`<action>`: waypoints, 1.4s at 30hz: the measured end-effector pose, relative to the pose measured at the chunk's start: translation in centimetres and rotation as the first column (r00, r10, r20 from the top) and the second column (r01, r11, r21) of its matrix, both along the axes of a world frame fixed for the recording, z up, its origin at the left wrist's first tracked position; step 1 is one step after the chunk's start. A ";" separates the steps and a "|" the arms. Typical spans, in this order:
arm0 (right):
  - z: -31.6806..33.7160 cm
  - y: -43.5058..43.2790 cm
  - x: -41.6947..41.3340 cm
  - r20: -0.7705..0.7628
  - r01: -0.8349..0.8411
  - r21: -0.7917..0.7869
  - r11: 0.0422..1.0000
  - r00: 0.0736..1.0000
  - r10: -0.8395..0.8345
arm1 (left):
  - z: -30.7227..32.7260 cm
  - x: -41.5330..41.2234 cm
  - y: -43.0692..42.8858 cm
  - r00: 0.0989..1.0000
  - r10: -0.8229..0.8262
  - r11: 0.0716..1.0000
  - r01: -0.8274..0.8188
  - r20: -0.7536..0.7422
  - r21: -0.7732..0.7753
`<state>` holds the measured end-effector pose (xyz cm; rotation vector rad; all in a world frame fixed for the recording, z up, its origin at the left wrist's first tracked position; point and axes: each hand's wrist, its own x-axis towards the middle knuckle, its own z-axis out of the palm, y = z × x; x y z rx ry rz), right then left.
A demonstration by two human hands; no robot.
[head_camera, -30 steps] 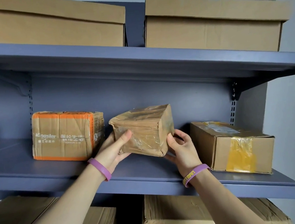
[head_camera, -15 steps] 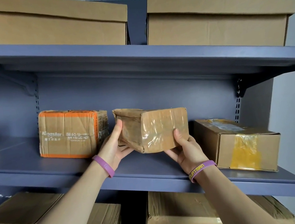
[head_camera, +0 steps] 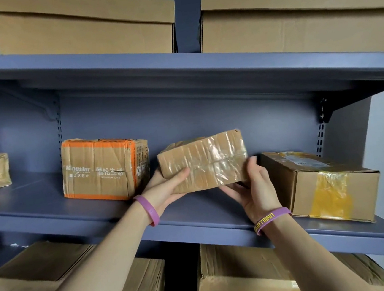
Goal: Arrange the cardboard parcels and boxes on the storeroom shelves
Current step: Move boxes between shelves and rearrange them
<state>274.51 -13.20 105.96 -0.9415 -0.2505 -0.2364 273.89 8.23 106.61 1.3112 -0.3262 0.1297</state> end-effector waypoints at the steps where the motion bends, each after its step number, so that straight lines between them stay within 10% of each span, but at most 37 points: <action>1: 0.1 -0.1 0.0 -0.011 -0.030 -0.003 1.000 0.999 0.030 | 0.0 0.0 0.0 1.000 0.017 1.000 -0.017 0.005 -0.025; 15: 0.5 -0.6 -0.8 -0.040 -0.224 0.042 0.974 0.973 0.225 | 0.1 0.4 0.6 0.996 -0.081 0.965 0.086 0.034 -0.247; 22: 0.3 -0.3 -0.8 0.017 -0.199 0.062 0.978 0.980 0.198 | -0.6 1.7 0.5 0.992 0.126 0.973 -0.126 -0.011 -0.193; 28: 0.2 -0.3 -1.0 0.028 -0.201 -0.024 0.979 0.979 0.201 | -0.3 1.0 0.1 0.991 0.136 0.987 -0.136 -0.006 -0.081; 34: 0.1 0.9 -1.2 0.046 0.035 -0.249 0.968 0.999 -0.025 | -0.3 0.6 0.0 0.982 -0.187 0.974 0.182 0.022 0.135; 42: 0.2 0.8 -0.9 0.007 -0.110 -0.307 0.946 0.993 0.117 | -0.1 0.4 0.4 0.999 -0.044 0.997 0.045 0.016 -0.067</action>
